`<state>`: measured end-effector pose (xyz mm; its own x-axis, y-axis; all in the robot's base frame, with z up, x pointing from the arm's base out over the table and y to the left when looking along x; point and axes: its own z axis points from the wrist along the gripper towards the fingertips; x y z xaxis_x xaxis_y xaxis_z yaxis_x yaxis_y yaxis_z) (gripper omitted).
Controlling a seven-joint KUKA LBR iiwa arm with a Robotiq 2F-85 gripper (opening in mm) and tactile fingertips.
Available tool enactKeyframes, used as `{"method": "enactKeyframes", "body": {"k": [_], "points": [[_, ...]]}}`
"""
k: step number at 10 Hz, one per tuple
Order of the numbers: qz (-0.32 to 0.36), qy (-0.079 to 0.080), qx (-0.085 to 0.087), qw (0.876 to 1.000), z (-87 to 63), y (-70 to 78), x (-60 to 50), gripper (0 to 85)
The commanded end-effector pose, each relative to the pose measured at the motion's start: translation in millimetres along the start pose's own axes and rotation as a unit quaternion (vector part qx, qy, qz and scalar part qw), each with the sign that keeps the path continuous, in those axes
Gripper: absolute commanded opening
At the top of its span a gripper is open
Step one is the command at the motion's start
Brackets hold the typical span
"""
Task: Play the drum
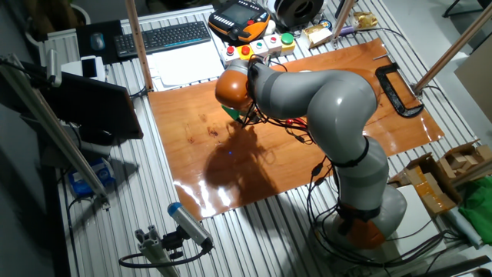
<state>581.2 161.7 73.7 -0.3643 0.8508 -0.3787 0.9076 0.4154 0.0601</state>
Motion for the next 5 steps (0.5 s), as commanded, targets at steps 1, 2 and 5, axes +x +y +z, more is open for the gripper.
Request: {"method": "enactKeyframes", "body": {"k": [1, 2, 5], "points": [[0.0, 0.0, 0.0, 1.0, 1.3, 0.4, 0.4, 45.0], [0.0, 0.001, 0.0, 1.0, 2.3, 0.7, 0.8, 44.3], [-0.002, 0.003, 0.0, 1.0, 2.4, 1.0, 0.9, 38.7]]}}
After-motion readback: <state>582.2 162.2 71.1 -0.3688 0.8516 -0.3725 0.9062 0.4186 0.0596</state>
